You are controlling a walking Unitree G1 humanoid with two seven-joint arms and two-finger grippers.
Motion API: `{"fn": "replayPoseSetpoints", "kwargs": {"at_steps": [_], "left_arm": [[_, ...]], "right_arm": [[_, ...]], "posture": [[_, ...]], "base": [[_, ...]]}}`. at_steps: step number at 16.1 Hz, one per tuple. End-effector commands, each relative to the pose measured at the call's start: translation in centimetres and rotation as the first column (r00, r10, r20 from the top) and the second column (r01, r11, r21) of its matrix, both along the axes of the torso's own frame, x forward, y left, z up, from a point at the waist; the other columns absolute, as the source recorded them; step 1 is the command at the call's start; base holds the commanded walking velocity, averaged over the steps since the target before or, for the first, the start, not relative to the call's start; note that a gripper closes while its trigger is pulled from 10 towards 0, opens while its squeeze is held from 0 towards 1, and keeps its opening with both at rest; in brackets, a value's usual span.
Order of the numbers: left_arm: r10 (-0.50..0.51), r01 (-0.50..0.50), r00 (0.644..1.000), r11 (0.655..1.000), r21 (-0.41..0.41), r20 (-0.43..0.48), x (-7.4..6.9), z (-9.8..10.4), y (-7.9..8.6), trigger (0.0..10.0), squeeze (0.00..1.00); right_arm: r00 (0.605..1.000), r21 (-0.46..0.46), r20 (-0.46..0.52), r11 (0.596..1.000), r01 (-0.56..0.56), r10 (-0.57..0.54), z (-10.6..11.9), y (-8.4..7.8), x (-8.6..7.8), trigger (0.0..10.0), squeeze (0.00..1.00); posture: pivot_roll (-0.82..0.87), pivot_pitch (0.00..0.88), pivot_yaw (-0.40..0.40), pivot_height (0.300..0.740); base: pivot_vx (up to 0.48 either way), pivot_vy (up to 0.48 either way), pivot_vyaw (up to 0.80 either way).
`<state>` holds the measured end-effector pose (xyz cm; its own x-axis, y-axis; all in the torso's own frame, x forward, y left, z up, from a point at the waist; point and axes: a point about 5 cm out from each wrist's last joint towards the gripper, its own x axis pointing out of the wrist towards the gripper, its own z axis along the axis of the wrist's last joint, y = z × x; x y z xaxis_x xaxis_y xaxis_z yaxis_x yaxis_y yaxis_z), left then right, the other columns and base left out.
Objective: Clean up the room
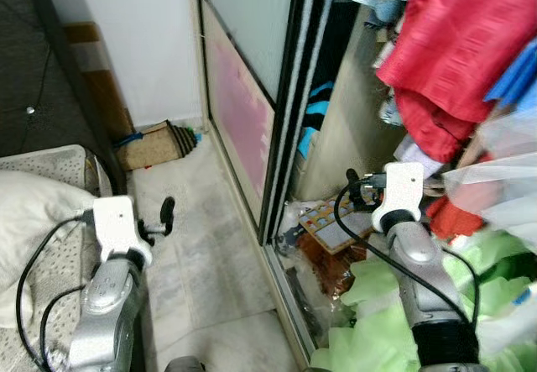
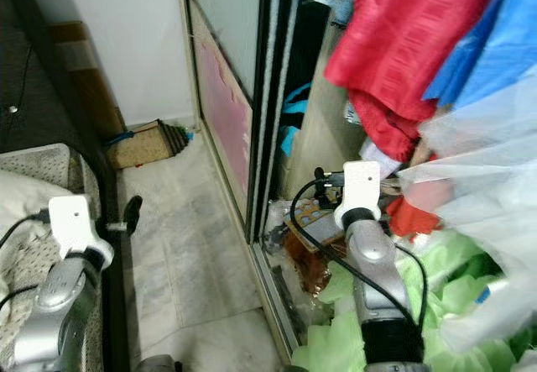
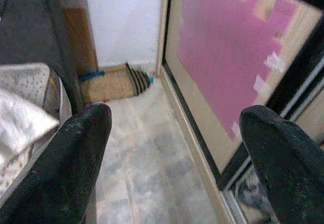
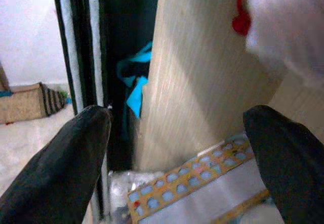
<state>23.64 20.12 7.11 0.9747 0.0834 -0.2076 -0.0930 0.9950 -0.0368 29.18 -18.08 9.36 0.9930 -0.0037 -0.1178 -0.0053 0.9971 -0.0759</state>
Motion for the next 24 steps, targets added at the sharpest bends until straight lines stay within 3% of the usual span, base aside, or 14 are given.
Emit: {"fn": "replayPoseSetpoints", "kwargs": {"at_steps": [1,3,6,8,11,14,15,16,19,22,24], "left_arm": [[-0.005,0.005,1.0,1.0,0.008,-0.026,-0.7,-0.4,0.0,10.0,0.0],[-0.042,0.043,0.998,0.999,0.005,-0.051,-1.3,-0.8,-0.7,10.0,0.0],[-0.191,0.193,0.979,0.981,0.031,-0.066,-0.2,-0.5,-2.5,10.0,0.0],[-0.219,0.223,0.973,0.974,0.042,-0.073,0.2,-0.5,-2.6,10.0,0.0],[-0.211,0.214,0.974,0.976,0.029,-0.081,0.5,-0.8,-2.4,10.0,0.0],[-0.222,0.223,0.972,0.975,0.009,-0.072,0.7,-0.6,-3.0,10.0,0.0],[-0.242,0.243,0.968,0.97,0.011,-0.062,0.8,-0.4,-3.4,10.0,0.0],[-0.245,0.25,0.968,0.966,0.074,-0.06,0.9,-0.2,-3.4,10.0,0.0],[-0.189,0.189,0.981,0.982,-0.005,-0.051,0.6,-0.2,-2.8,10.0,0.0],[-0.214,0.214,0.975,0.977,-0.015,-0.06,0.3,-0.3,-2.9,10.0,0.0],[-0.158,0.16,0.983,0.987,0.019,-0.088,0.5,-0.2,-2.9,10.0,0.0]], "right_arm": [[0.999,0.003,-0.037,0.999,0.039,-0.038,-0.7,-0.6,-0.4,10.0,0.0],[0.997,-0.045,-0.046,0.997,0.056,-0.058,-1.2,-0.8,-0.8,10.0,0.0],[0.984,0.018,-0.037,0.984,0.176,-0.175,-1.3,-1.6,-0.6,10.0,0.0],[0.98,0.017,-0.034,0.98,0.196,-0.196,-1.4,-1.7,-0.9,10.0,0.0],[0.977,0.008,-0.053,0.978,0.208,-0.208,-2.1,-1.8,-1.7,10.0,0.0],[0.985,-0.007,-0.035,0.985,0.171,-0.171,-1.6,-1.2,-1.1,10.0,0.0],[0.989,-0.031,-0.016,0.989,0.146,-0.146,-1.2,-0.9,-0.7,10.0,0.0],[0.991,-0.031,-0.008,0.99,0.135,-0.135,-1.0,-0.6,-0.4,10.0,0.0],[0.996,-0.03,-0.01,0.996,0.084,-0.084,-0.8,0.0,-0.2,10.0,0.0],[0.998,-0.034,-0.018,0.997,0.067,-0.068,-1.0,0.2,-0.3,10.0,0.0],[0.999,-0.026,-0.02,0.998,0.051,-0.051,-0.9,0.4,-0.1,10.0,0.0]], "posture": [[-0.01,0.0,-0.03,0.74],[0.0,0.0,-0.021,0.74],[-0.01,0.0,0.016,0.74],[-0.02,0.0,0.034,0.74],[-0.03,0.0,0.031,0.74],[-0.03,0.0,0.028,0.74],[-0.03,0.0,0.023,0.74],[-0.03,0.0,0.018,0.74],[-0.02,0.0,-0.007,0.74],[-0.02,0.0,-0.013,0.74],[-0.02,0.0,-0.017,0.74]], "base": [[0.0,0.0,0.0],[0.0,0.0,0.0],[0.0,0.0,0.0],[0.0,0.0,0.0],[0.0,0.0,0.0],[0.0,0.0,0.0],[0.0,0.0,0.8],[0.0,0.0,0.8],[0.0,0.0,0.8],[0.0,0.0,0.8],[0.0,0.0,0.8]]}}
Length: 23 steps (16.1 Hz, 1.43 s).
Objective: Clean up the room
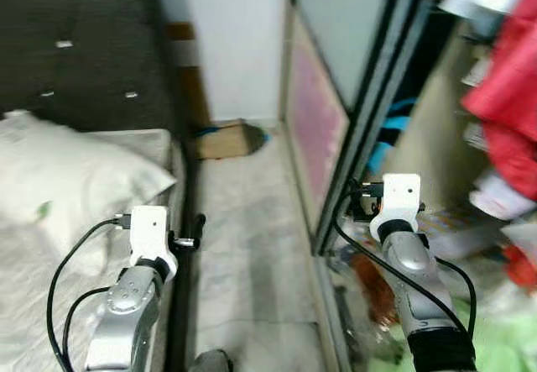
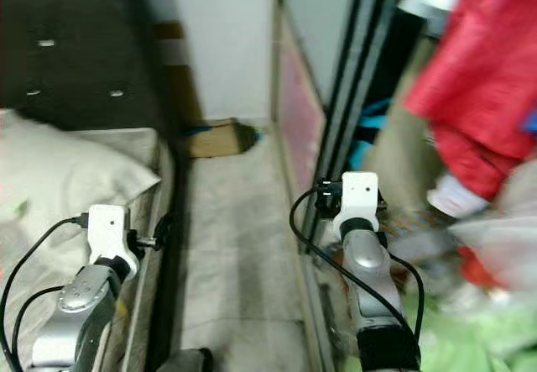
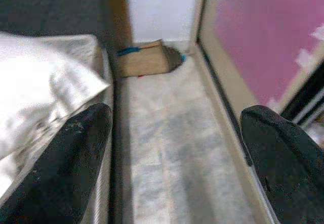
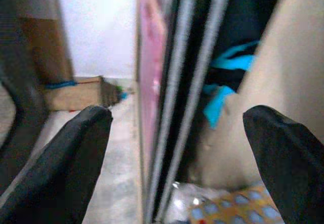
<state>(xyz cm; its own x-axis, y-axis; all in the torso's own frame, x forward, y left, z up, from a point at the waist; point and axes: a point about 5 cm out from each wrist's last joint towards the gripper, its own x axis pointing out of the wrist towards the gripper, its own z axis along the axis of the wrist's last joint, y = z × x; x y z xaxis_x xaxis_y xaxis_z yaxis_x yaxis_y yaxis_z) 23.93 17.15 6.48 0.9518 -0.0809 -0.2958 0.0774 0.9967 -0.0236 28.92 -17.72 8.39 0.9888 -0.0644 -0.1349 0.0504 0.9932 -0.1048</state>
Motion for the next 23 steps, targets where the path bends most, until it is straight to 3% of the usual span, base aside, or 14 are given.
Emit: {"fn": "replayPoseSetpoints", "kwargs": {"at_steps": [1,4,6,10,17,19,20,23], "left_arm": [[0.0,0.001,1.0,0.999,-0.037,0.03,0.4,0.7,-0.1,10.0,0.0],[0.007,-0.006,0.998,1.0,-0.02,0.06,0.4,1.0,0.3,10.0,0.0],[0.026,-0.02,0.997,0.997,-0.074,0.071,0.3,0.9,0.4,10.0,0.0],[0.044,-0.044,0.997,0.999,-0.01,0.062,0.0,0.8,0.8,10.0,0.0],[0.064,-0.063,0.996,0.998,-0.014,0.059,0.1,0.7,0.7,10.0,0.0],[0.06,-0.056,0.996,0.997,-0.054,0.068,0.2,0.6,0.5,10.0,0.0],[0.073,-0.075,0.993,0.997,0.018,0.087,0.3,0.8,0.7,10.0,0.0],[0.061,-0.06,0.994,0.998,-0.006,0.095,0.3,0.9,0.7,10.0,0.0]], "right_arm": [[1.0,0.005,-0.002,1.0,-0.015,0.015,0.1,0.2,0.3,10.0,0.0],[1.0,0.012,0.001,1.0,-0.029,0.029,0.2,0.3,0.5,10.0,0.0],[1.0,0.007,0.001,1.0,-0.031,0.031,0.2,0.3,0.5,10.0,0.0],[0.999,0.015,0.003,0.999,-0.039,0.039,0.4,0.4,0.8,10.0,0.0],[0.997,0.03,0.006,0.996,-0.083,0.082,0.5,0.8,1.1,10.0,0.0],[0.995,0.028,0.001,0.995,-0.099,0.099,0.3,1.1,1.1,10.0,0.0],[0.994,0.029,0.004,0.994,-0.105,0.105,0.4,1.2,1.2,10.0,0.0],[0.993,0.026,0.011,0.992,-0.12,0.12,0.6,1.5,1.4,10.0,0.0]], "posture": [[-0.03,0.0,-0.02,0.74],[-0.03,0.0,-0.023,0.74],[-0.02,0.0,-0.024,0.74],[-0.02,0.0,-0.033,0.74],[-0.01,0.0,-0.037,0.74],[-0.01,0.0,-0.042,0.74],[-0.01,0.0,-0.044,0.74],[-0.01,0.0,-0.046,0.74]], "base": [[0.0,0.0,0.8],[0.0,0.0,0.8],[0.0,0.0,0.8],[0.0,0.0,0.8],[0.0,0.0,0.8],[0.0,0.0,0.8],[0.0,0.0,0.8],[0.0,0.0,0.8]]}}
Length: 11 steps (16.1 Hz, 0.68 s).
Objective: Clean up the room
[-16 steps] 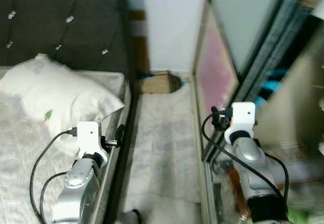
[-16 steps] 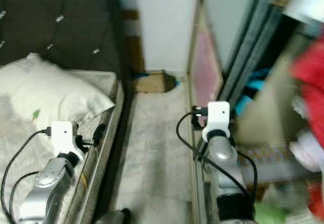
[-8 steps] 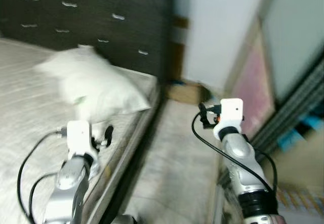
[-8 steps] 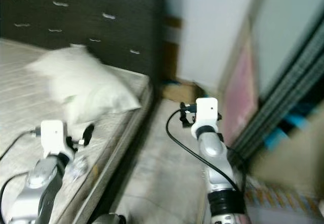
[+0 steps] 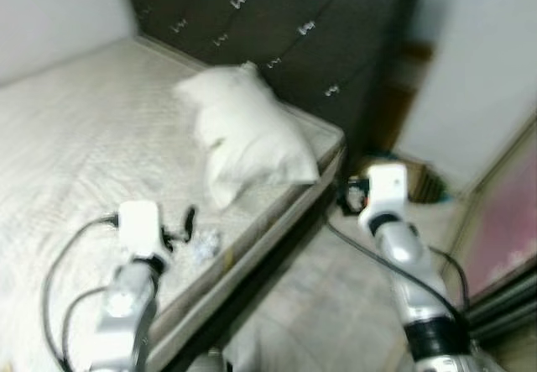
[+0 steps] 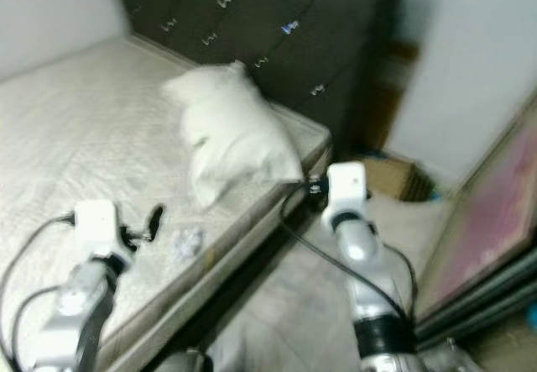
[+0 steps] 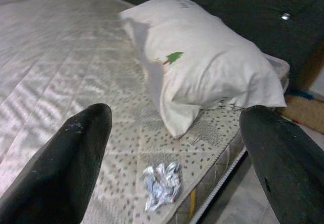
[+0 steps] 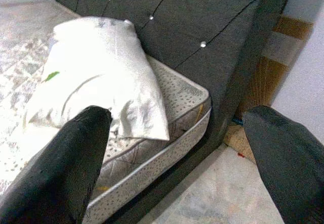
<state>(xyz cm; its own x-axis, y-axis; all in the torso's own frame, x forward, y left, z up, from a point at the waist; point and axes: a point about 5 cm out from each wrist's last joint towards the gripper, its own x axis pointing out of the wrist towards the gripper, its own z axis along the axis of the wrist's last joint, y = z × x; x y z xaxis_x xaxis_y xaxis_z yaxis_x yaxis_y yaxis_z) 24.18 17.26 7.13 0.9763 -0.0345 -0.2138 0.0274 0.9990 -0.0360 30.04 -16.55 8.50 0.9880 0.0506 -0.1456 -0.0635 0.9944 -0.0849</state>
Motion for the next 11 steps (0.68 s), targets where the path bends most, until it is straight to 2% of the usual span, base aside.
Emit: {"fn": "replayPoseSetpoints", "kwargs": {"at_steps": [1,4,11], "left_arm": [[0.011,-0.011,1.0,1.0,0.011,0.008,0.01,0.18,0.58,10.0,0.0],[0.004,-0.004,1.0,1.0,-0.008,0.015,0.03,0.24,0.37,10.0,0.0],[0.006,-0.006,1.0,0.999,0.031,0.029,0.25,0.42,0.49,10.0,0.0]], "right_arm": [[1.0,0.011,0.021,1.0,-0.008,0.008,0.46,0.33,0.31,10.0,0.0],[1.0,0.017,0.021,1.0,-0.015,0.014,0.46,0.56,0.34,10.0,0.0],[1.0,0.025,0.02,1.0,-0.014,0.013,0.35,0.7,0.39,10.0,0.0]], "posture": [[0.0,0.0,-0.047,0.74],[0.0,0.0,-0.047,0.74],[0.0,0.0,-0.043,0.74]], "base": [[0.0,0.0,0.8],[0.0,0.0,0.8],[0.0,0.0,0.8]]}}
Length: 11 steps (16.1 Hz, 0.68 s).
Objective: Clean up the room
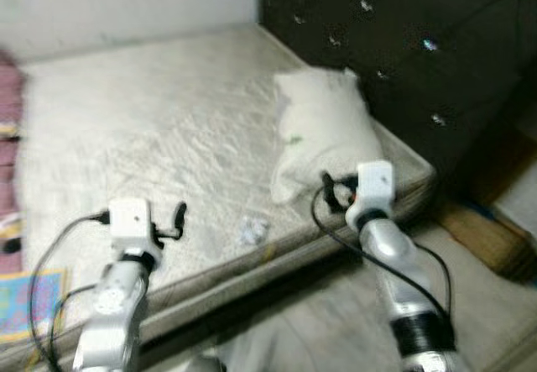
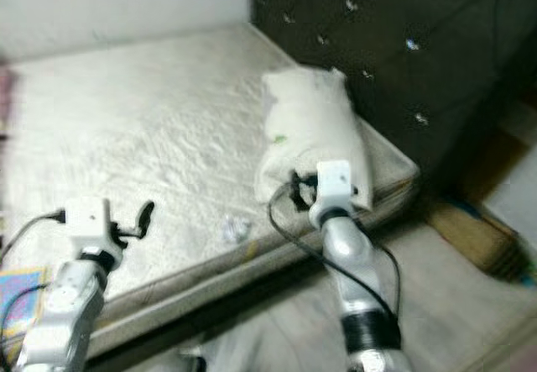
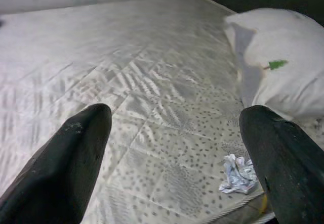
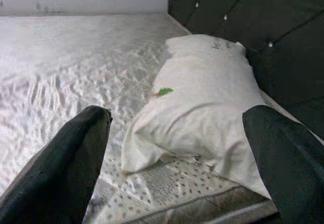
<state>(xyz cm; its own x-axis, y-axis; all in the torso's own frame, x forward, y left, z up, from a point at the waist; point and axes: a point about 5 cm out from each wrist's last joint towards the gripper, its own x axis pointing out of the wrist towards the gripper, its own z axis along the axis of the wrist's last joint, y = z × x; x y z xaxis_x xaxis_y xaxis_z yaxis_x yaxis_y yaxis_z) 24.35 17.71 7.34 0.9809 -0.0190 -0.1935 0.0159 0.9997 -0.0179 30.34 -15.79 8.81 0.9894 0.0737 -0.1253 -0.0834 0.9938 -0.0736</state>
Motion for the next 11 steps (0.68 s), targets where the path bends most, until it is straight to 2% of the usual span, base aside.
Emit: {"fn": "replayPoseSetpoints", "kwargs": {"at_steps": [1,5,9,11], "left_arm": [[-0.007,0.007,1.0,1.0,0.014,0.007,0.05,0.21,0.04,10.0,0.0],[0.006,-0.006,1.0,1.0,0.016,0.002,-0.04,0.07,0.1,10.0,0.0],[0.013,-0.013,1.0,1.0,-0.001,0.019,-0.22,0.24,0.32,10.0,0.0],[0.021,-0.02,1.0,1.0,-0.003,0.021,-0.32,0.31,0.52,10.0,0.0]], "right_arm": [[1.0,0.015,0.0,1.0,0.007,-0.007,0.05,-0.04,0.05,10.0,0.0],[1.0,-0.002,0.003,1.0,0.013,-0.013,0.01,-0.22,-0.03,10.0,0.0],[1.0,0.028,-0.02,0.999,0.018,-0.017,-0.64,-0.48,-0.28,10.0,0.0],[0.999,-0.003,-0.013,1.0,0.03,-0.03,-0.58,-0.33,-0.07,10.0,0.0]], "posture": [[0.0,0.0,-0.043,0.74],[0.0,0.0,-0.054,0.74],[0.02,0.0,-0.072,0.74],[0.02,0.0,-0.074,0.74]], "base": [[0.0,0.0,0.8],[0.0,0.0,0.8],[0.0,0.0,0.0],[0.0,0.0,0.0]]}}
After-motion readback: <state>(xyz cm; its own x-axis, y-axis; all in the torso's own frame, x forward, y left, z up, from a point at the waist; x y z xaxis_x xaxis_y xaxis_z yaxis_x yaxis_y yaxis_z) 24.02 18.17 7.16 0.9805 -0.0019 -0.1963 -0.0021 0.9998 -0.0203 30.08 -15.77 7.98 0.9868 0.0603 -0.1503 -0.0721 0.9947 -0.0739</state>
